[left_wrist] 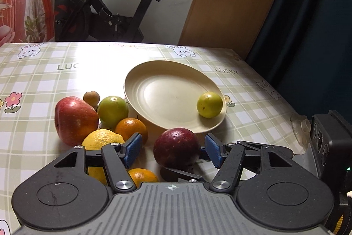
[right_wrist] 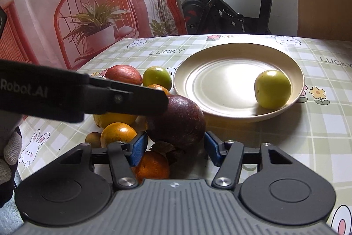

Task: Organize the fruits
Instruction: 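Close the right gripper on the mangosteen while the left gripper pinches it too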

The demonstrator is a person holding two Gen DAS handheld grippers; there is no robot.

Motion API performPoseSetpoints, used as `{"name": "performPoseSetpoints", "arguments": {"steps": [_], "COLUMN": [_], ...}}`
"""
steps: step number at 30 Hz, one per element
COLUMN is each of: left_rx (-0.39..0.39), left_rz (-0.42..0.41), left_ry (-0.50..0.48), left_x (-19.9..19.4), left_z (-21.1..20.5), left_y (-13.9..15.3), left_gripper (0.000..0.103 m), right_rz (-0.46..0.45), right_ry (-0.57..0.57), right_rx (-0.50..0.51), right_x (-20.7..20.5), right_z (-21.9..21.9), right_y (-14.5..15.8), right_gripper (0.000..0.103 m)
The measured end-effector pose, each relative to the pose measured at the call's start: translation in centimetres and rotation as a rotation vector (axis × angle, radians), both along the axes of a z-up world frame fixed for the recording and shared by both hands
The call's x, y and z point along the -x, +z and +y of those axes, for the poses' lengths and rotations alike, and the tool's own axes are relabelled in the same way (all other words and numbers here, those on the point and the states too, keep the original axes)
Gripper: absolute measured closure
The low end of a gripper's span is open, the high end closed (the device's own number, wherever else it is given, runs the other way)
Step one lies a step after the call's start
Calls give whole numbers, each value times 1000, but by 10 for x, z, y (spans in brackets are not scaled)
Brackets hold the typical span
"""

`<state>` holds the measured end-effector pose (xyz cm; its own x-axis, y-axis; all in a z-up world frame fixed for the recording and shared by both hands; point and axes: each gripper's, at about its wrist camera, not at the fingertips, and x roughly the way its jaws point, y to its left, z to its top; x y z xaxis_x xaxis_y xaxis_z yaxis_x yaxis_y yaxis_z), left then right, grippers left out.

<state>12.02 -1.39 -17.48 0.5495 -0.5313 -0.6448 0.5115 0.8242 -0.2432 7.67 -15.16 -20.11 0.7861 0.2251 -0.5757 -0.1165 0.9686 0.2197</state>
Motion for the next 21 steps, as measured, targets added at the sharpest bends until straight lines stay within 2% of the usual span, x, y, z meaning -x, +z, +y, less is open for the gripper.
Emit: {"name": "performPoseSetpoints", "arguments": {"steps": [3,11,13,16,19,21], "left_rx": [-11,11,8,8,37,49], "left_rz": [6,34,43,59,80,85], "left_ry": [-10,11,20,36,50,52], "left_x": [-2,-13,-15,-18,-21,-23], "left_z": [-7,-13,-13,-11,-6,-5], "left_y": [-3,-6,-9,-12,-14,-15], "left_gripper": [38,39,45,45,46,48], "right_rz": [-11,-38,-35,-35,-29,-21], "right_ry": [5,24,25,21,18,23], "right_rx": [-17,-12,-13,-12,-13,-14], "right_x": [3,17,16,15,11,7], "right_z": [-4,-9,-9,-7,-5,-3], "right_y": [0,8,8,8,6,4], "right_gripper": [46,61,61,58,43,41]}}
